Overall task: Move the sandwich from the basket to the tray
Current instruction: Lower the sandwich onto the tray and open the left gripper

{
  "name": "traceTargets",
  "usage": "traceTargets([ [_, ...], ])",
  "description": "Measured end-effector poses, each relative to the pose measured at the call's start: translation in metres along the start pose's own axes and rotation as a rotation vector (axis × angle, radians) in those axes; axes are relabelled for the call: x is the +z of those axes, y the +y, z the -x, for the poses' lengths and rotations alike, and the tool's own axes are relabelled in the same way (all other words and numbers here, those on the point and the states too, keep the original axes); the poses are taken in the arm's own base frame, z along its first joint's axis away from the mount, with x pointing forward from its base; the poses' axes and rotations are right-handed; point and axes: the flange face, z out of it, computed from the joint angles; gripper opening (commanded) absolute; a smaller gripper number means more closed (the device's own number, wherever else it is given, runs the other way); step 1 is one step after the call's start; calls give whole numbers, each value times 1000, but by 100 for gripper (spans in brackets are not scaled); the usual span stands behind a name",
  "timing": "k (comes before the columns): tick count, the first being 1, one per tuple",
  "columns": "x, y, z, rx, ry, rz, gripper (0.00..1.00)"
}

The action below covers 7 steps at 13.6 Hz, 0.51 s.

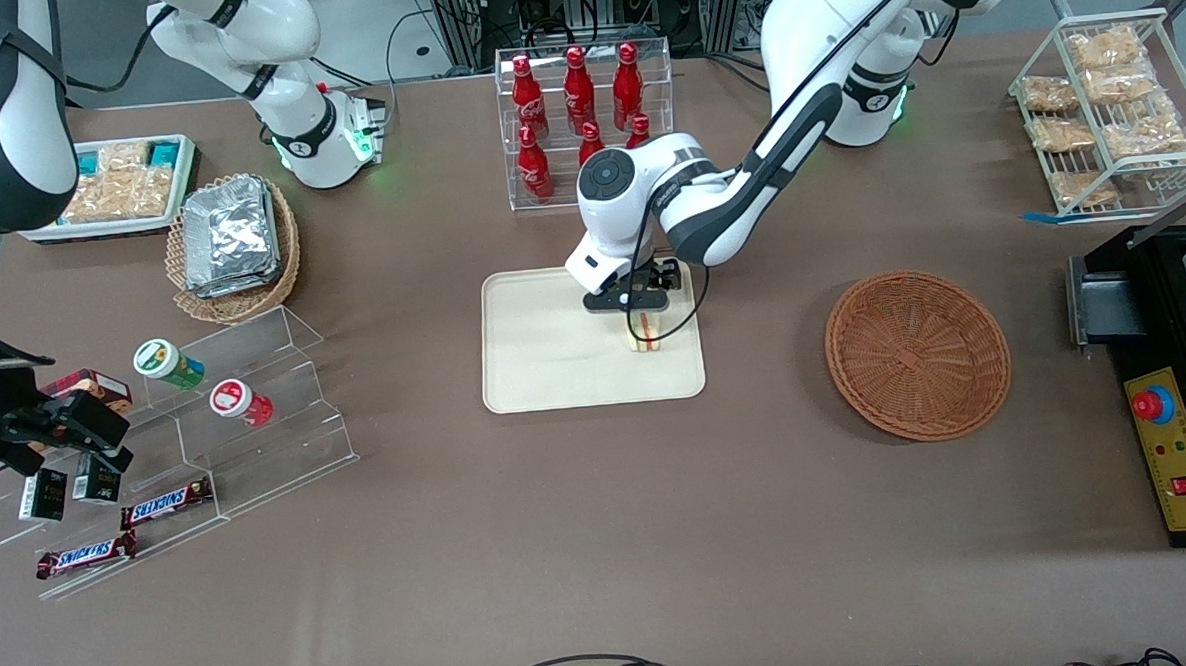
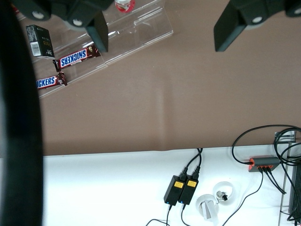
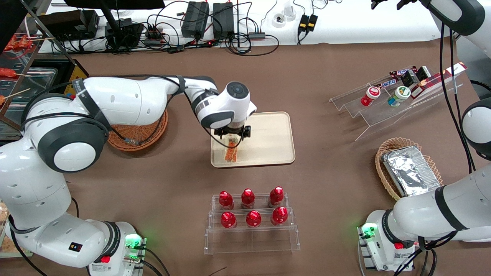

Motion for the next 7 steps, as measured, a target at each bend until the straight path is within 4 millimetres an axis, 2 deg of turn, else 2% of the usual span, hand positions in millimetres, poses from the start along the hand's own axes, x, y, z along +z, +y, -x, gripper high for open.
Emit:
traceTargets([
  [3, -48, -13, -43, -105, 38, -17, 99],
  [7, -96, -59, -104, -237, 72, -18, 99],
])
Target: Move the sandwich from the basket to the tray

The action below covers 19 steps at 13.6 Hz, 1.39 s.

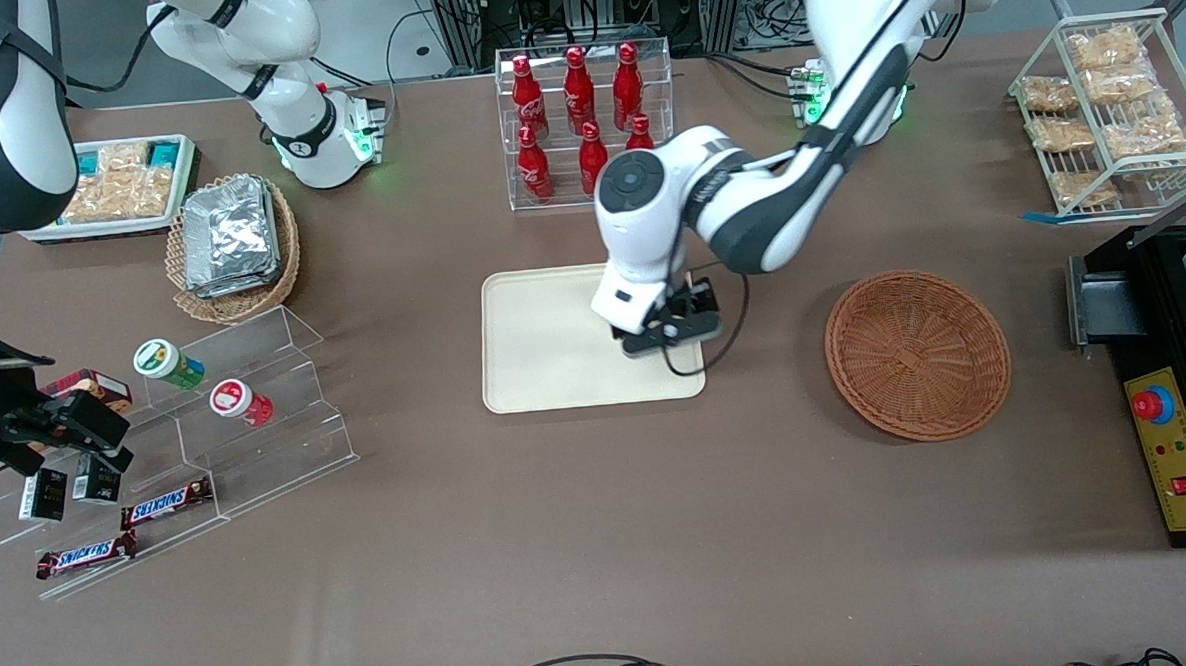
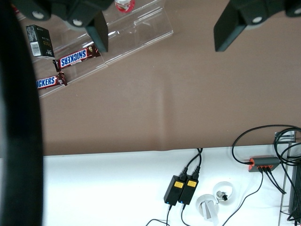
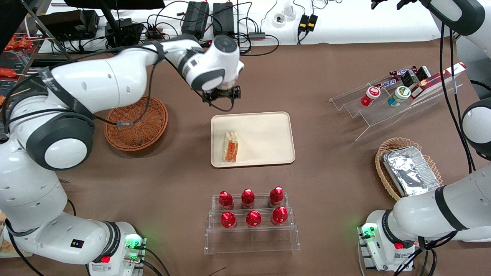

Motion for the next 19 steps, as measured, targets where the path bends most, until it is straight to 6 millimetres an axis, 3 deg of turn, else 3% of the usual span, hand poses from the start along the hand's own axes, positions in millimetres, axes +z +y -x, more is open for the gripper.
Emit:
traceTargets([
  [4, -26, -52, -57, -122, 21, -13, 99],
  [11, -44, -134, -125, -233, 28, -36, 99],
  [14, -55, -148, -135, -232, 11, -30, 99],
  [19, -53, -165, -146, -263, 7, -34, 99],
])
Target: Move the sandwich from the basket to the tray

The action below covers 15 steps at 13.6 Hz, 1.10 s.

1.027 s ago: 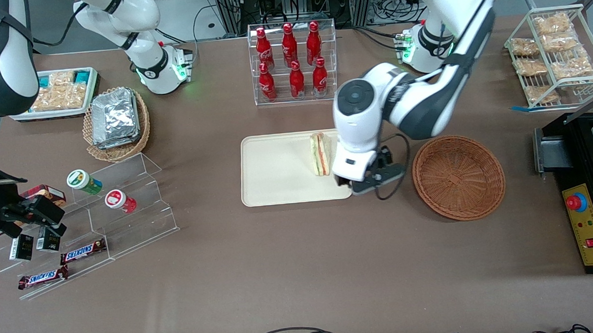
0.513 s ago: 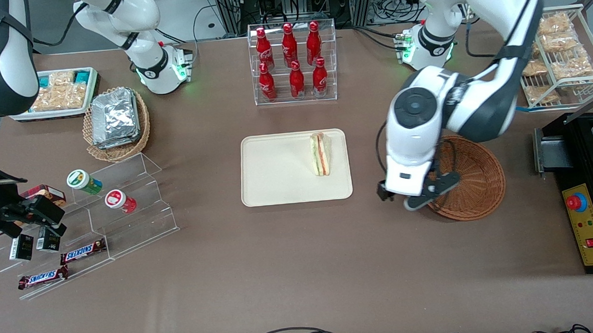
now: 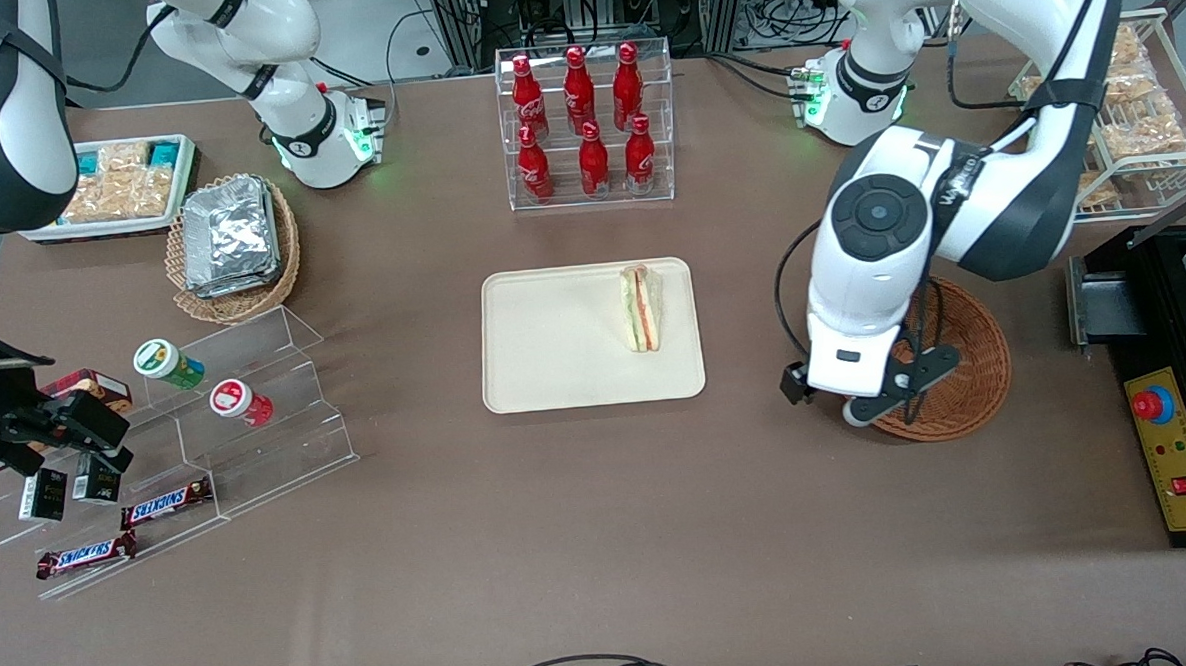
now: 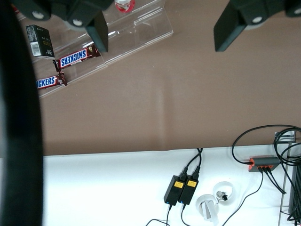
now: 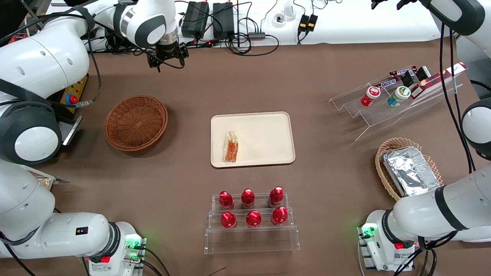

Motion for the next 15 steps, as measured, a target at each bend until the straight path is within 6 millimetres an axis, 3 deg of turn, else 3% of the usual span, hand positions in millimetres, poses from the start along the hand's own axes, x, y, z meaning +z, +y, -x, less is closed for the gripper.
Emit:
traceTargets([
  [5, 1, -30, -30, -41, 0, -11, 99],
  [9, -12, -72, -54, 34, -49, -23, 99],
  [11, -30, -106, -69, 73, -79, -5, 99],
  [15, -72, -197, -94, 207, -142, 18, 99],
])
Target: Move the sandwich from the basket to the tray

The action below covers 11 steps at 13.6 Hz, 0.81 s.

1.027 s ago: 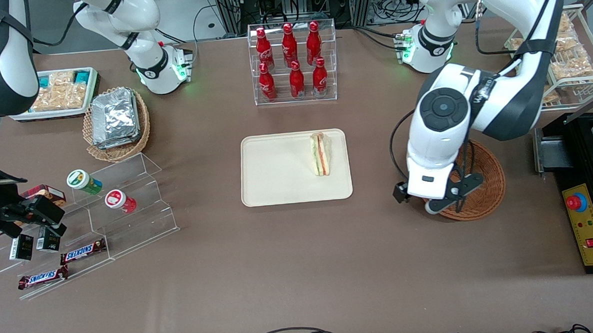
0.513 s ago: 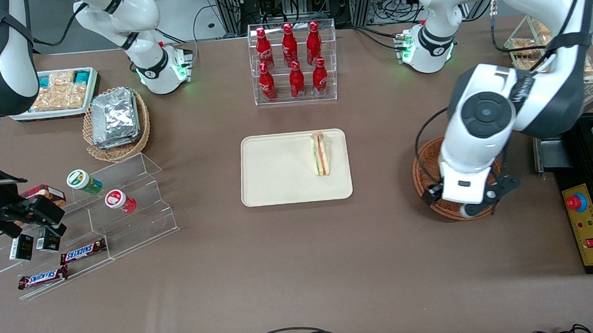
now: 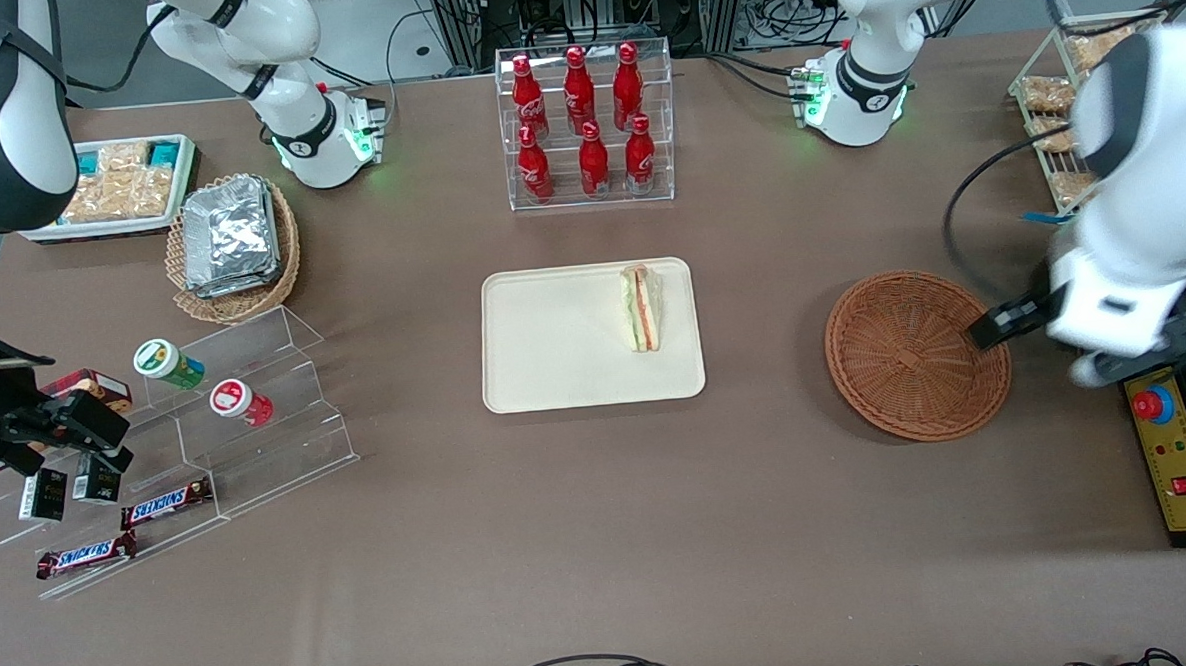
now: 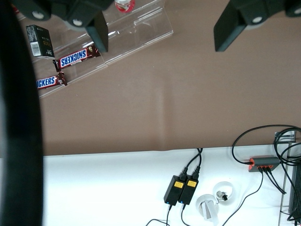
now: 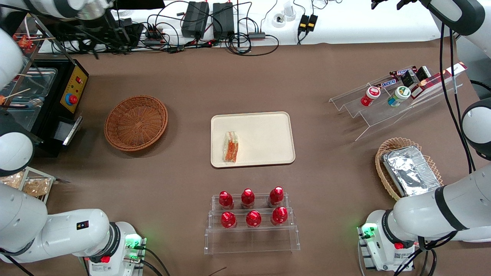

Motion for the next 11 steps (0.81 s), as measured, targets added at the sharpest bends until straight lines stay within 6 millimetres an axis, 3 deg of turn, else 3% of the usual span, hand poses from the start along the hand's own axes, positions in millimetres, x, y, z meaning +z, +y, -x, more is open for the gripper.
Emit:
traceTargets([
  [3, -26, -36, 15, 145, -14, -4, 99],
  [7, -48, -37, 34, 272, -12, 31, 99],
  [11, -52, -37, 42, 368, -38, 48, 99],
])
